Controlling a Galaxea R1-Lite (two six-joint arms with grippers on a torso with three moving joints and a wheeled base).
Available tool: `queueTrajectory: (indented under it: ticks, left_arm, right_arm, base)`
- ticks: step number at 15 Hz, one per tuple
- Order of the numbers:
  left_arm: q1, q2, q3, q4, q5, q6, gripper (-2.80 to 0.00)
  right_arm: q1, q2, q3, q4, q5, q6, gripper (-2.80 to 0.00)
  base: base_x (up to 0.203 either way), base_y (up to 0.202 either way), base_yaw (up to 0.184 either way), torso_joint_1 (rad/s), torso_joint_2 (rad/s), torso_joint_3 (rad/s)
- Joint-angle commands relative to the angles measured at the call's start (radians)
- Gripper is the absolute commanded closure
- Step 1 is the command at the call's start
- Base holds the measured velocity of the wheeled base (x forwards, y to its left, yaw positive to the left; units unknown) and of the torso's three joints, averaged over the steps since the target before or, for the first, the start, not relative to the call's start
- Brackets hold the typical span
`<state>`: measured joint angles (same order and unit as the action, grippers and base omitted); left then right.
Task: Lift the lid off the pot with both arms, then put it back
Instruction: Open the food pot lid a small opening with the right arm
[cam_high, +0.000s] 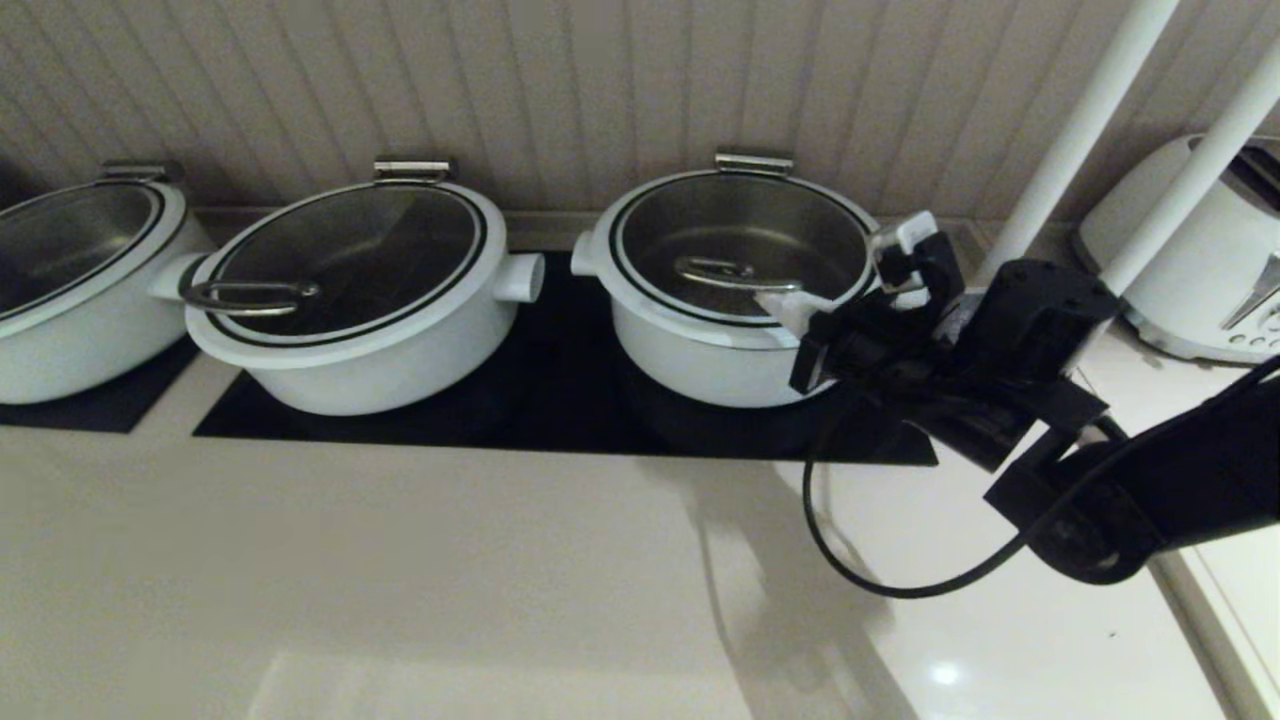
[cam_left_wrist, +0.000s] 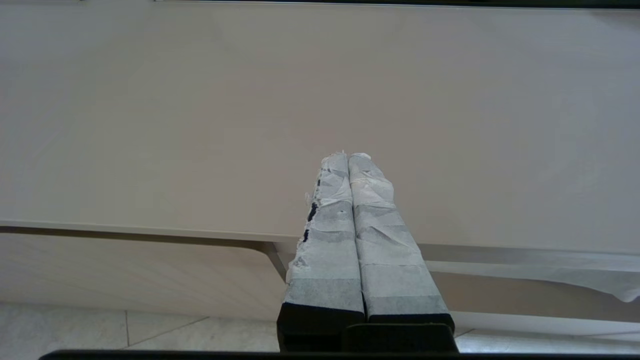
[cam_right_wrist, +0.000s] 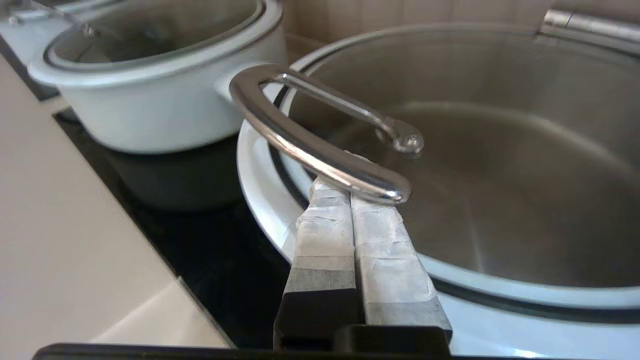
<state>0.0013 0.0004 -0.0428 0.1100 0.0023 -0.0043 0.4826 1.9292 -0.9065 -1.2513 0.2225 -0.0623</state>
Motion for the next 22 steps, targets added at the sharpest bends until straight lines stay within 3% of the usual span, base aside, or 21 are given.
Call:
queueTrajectory:
  ticks: [1,20,22]
  left_arm:
    - [0.0,0.001,0.0,0.0,0.001,0.0,0.0]
    - [0.0,0.001,0.0,0.0,-0.001,0.003,0.0]
    - [0.0,0.0,0.0,-0.001,-0.008,0.045,0.0]
  right_arm:
    - [0.001,0.003,-0.024,-0.008,-0.002,-0.001,0.0]
    - [-0.001,-0.007,-0.094,-0.01,-0.034,-0.002,0.0]
    - [-0.019,-0.013,-0.093,-0.01,-0.034,-0.002,0.0]
  base:
    - [0.0,0.0,0.0,0.0,0.0,0.0]
    - [0.0,0.0,0.0,0.0,0.0,0.0]
    - [0.0,0.0,0.0,0.0,0.0,0.0]
